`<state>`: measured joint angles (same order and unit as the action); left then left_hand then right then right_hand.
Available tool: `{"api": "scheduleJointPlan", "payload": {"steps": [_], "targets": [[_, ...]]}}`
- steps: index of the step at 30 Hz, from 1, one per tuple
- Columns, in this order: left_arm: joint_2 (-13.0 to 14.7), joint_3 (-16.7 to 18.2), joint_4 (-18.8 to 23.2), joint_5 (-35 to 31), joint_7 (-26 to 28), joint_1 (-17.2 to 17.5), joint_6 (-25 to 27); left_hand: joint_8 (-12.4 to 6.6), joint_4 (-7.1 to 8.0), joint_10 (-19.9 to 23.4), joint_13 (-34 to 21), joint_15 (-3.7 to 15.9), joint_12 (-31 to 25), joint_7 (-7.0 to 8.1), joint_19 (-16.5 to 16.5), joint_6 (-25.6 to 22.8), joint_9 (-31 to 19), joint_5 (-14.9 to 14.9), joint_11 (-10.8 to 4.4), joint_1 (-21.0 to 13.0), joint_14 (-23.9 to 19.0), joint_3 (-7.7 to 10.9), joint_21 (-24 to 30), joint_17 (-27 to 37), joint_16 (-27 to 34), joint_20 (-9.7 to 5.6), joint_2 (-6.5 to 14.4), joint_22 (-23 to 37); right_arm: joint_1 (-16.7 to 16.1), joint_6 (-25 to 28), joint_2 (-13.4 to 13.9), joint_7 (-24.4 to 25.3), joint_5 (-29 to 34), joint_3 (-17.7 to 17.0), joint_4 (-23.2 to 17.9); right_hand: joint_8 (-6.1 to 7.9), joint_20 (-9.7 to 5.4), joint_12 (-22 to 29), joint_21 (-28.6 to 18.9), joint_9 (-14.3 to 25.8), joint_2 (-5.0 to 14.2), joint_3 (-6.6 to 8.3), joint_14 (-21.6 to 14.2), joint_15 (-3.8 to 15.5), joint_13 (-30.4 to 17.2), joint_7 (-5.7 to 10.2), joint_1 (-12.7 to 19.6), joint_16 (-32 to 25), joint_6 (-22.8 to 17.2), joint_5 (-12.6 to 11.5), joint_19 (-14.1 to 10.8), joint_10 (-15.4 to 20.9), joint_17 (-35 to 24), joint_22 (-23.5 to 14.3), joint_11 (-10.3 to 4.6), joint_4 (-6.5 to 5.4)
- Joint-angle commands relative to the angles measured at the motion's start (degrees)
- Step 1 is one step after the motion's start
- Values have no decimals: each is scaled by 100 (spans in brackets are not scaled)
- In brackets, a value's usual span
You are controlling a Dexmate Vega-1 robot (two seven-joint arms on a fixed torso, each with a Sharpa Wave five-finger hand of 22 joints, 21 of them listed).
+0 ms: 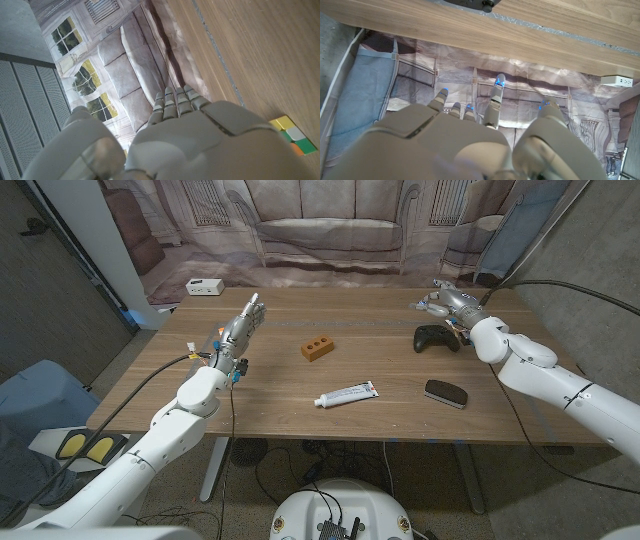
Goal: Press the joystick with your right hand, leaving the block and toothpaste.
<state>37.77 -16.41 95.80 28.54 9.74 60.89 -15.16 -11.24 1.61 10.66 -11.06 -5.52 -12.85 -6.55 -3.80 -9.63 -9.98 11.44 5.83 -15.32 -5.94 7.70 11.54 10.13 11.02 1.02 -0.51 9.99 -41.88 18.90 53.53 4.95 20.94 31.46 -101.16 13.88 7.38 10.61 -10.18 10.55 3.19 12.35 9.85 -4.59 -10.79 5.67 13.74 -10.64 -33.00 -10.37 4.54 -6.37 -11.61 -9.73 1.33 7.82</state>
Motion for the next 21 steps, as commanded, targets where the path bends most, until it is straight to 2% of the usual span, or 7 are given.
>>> {"api": "scheduleJointPlan", "payload": {"steps": [1, 4, 21], "targets": [[-17, 1, 27, -17, 29, 11, -9, 16, -21, 27, -9, 18, 31, -17, 4, -49, -27, -5, -28, 10, -40, 6, -19, 19, -18, 36, 46, 25, 167, 117, -29, -182, 126, 165, 113, 31, 76, 32, -24, 8, 69, 33, 593, 7, -14, 28, 16, -53, -49, 9, 20, -18, -7, -34, -27, -11], [-36, -5, 25, -12, 37, 15, -13, 18, -23, 19, -9, 16, 35, -21, 7, -48, -27, -5, -21, 10, -38, 5, -20, 19, -19, 40, 48, 25, 184, 105, -41, -190, 121, 181, 153, 19, 147, 37, -31, 8, 73, 35, 587, -9, -14, 36, 14, -62, -65, 9, 31, -16, -7, -35, -30, -11], [-78, -68, -16, -16, 9, -71, 35, 25, -30, 4, -9, 7, 46, -11, 23, -47, -28, -7, -15, 13, -33, 0, -26, 20, -22, 51, 54, 25, 334, 138, -104, -339, 114, 312, 344, -2, 236, 93, -63, 9, 85, 42, 512, -19, -13, 44, 3, -108, -187, 11, 33, 115, -7, -38, -39, -14]]}}
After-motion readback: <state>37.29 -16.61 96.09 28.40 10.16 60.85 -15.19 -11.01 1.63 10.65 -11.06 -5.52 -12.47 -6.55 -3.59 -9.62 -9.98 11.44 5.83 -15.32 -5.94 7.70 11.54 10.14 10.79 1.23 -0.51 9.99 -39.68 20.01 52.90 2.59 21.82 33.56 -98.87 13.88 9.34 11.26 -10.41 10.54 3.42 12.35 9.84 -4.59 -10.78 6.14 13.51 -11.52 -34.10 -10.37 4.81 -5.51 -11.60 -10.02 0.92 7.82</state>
